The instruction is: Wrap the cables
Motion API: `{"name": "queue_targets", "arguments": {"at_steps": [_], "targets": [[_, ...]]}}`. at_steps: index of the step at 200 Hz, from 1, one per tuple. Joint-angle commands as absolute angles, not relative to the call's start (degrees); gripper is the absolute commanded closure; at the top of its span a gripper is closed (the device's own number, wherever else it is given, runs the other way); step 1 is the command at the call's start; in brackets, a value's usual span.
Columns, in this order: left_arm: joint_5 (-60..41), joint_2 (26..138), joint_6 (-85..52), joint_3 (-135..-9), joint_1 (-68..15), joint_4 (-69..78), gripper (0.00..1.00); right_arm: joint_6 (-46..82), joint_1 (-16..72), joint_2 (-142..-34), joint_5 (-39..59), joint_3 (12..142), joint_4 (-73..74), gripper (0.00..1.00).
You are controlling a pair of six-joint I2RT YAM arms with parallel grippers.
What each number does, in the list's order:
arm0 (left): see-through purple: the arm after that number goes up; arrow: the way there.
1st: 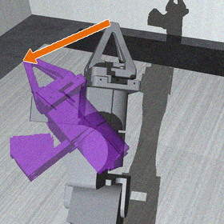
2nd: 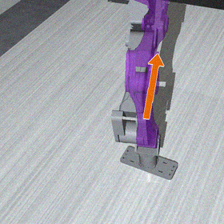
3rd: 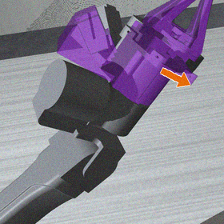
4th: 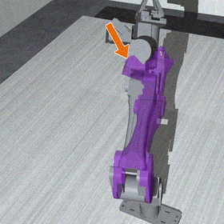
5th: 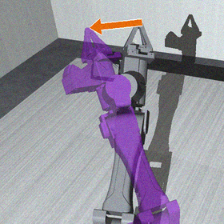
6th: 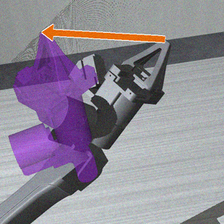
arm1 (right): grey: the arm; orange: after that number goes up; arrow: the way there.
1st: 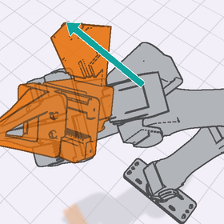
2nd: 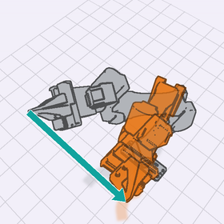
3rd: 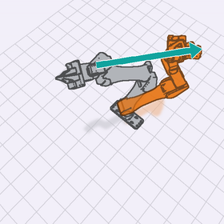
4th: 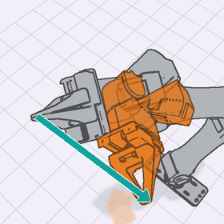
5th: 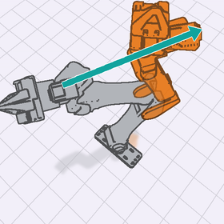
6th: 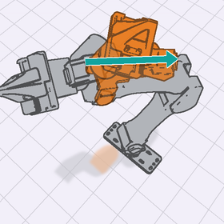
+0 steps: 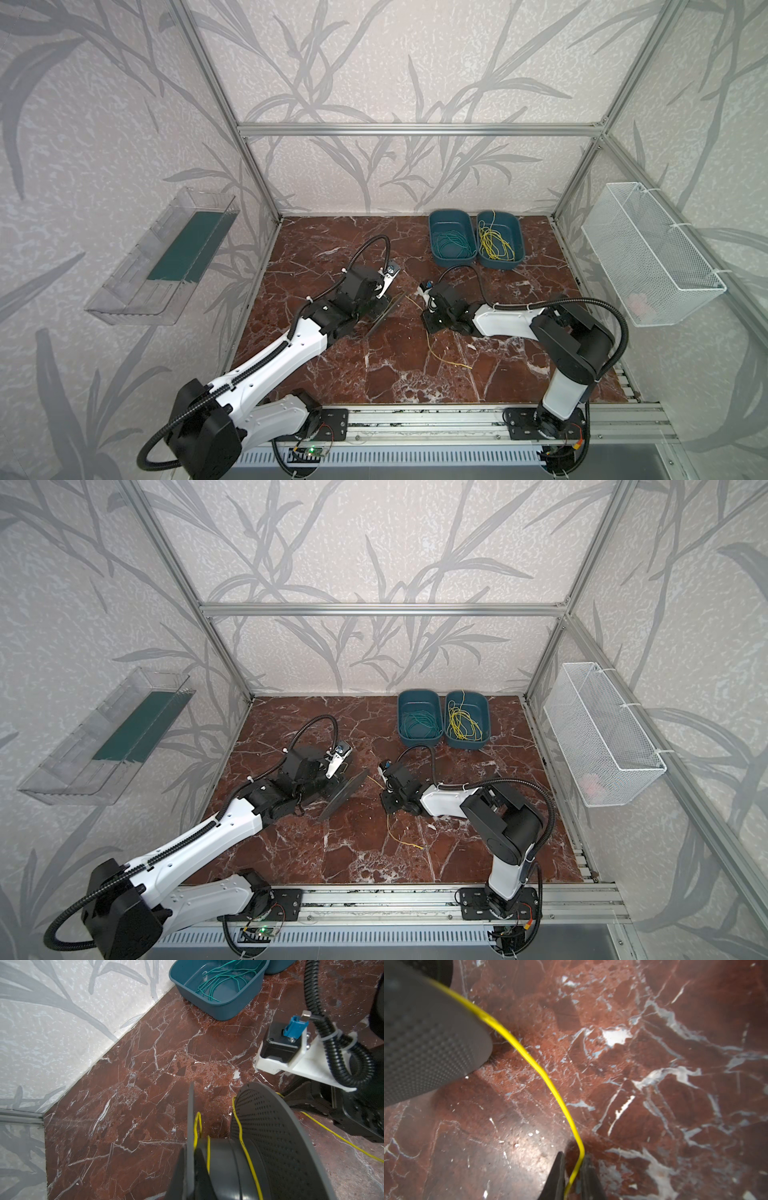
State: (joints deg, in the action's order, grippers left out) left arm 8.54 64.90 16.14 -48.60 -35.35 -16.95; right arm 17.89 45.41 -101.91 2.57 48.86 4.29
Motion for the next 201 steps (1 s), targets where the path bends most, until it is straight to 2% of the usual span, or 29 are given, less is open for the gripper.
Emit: {"name": "queue_targets", "arguments": {"at_steps": [1,41,56,111,161,201], "targets": [[18.8,62.2,18.5,-49.5,-34.2,-10.6,1.00,19.3,46.6,-102.3,1.8,45.4,-12.4,0.84],[21.4,60.5,19.3,-48.3,-34.3,-7.4,1.00,19.7,47.5,-100.6,1.4,43.1,-12.5,0.90],[21.3,59.9,18.9,-48.5,-34.3,-6.8,1.00,19.8,47.5,-99.7,0.9,42.7,-12.2,1.00],[19.1,59.7,17.1,-51.8,-34.2,-8.6,1.00,19.1,47.5,-99.3,4.5,43.5,-10.5,1.00],[19.6,60.3,17.8,-53.7,-34.1,-8.4,1.00,19.7,47.5,-95.2,4.8,38.6,-8.8,1.00],[16.3,60.3,10.6,-60.4,-32.6,-10.6,1.00,20.8,48.3,-90.8,6.8,38.5,-9.8,1.00]]}}
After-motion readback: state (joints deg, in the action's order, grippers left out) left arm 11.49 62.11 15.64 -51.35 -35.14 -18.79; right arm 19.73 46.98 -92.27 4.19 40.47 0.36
